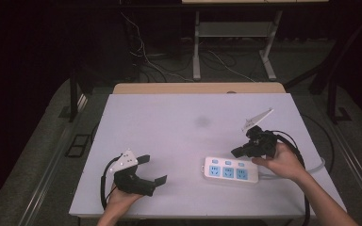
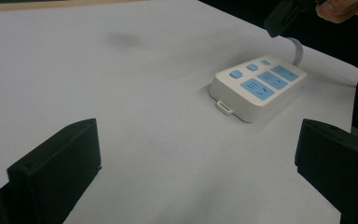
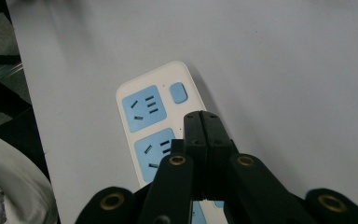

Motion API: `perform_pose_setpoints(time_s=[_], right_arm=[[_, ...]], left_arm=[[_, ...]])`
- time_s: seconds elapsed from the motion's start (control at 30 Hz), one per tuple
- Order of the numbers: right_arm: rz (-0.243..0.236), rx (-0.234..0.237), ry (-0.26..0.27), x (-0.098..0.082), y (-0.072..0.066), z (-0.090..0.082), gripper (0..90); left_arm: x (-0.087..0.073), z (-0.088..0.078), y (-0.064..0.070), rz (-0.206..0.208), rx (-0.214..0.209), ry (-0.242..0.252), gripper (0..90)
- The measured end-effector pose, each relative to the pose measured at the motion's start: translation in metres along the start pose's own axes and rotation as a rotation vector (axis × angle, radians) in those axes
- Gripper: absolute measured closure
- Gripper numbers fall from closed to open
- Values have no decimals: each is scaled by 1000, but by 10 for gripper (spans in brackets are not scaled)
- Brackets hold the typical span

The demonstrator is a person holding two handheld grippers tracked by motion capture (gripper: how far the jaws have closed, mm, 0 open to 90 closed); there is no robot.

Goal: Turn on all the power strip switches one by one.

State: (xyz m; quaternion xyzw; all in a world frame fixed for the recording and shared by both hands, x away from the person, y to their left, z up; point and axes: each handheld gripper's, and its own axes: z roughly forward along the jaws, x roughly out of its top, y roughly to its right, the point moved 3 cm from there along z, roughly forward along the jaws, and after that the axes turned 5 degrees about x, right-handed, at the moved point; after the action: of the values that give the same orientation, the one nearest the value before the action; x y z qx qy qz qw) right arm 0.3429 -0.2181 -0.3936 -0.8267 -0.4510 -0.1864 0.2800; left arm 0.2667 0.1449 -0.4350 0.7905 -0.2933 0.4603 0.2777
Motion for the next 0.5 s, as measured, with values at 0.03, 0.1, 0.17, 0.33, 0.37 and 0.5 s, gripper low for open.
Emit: perform_pose_setpoints(time_s=[0.03, 0.1, 0.17, 0.33, 0.37, 0.5], right_arm=[[-2, 1, -1, 1, 0, 1, 900], [-4, 4, -2, 2, -1, 4, 900], [-5, 8, -8, 3, -2, 6, 900], [-6, 13, -20, 5, -2, 11, 900], [-8, 12, -22, 5, -2, 12, 900], [-5, 14, -20, 6, -2, 14, 900]], left_arm=[[0, 0, 0, 0, -1, 0, 0], [0, 0, 0, -1, -1, 1, 0], [0, 0, 0, -2, -2, 2, 0], [0, 0, 0, -2, -3, 2, 0], [0, 0, 0, -2, -3, 2, 0], [0, 0, 0, -2, -3, 1, 0]])
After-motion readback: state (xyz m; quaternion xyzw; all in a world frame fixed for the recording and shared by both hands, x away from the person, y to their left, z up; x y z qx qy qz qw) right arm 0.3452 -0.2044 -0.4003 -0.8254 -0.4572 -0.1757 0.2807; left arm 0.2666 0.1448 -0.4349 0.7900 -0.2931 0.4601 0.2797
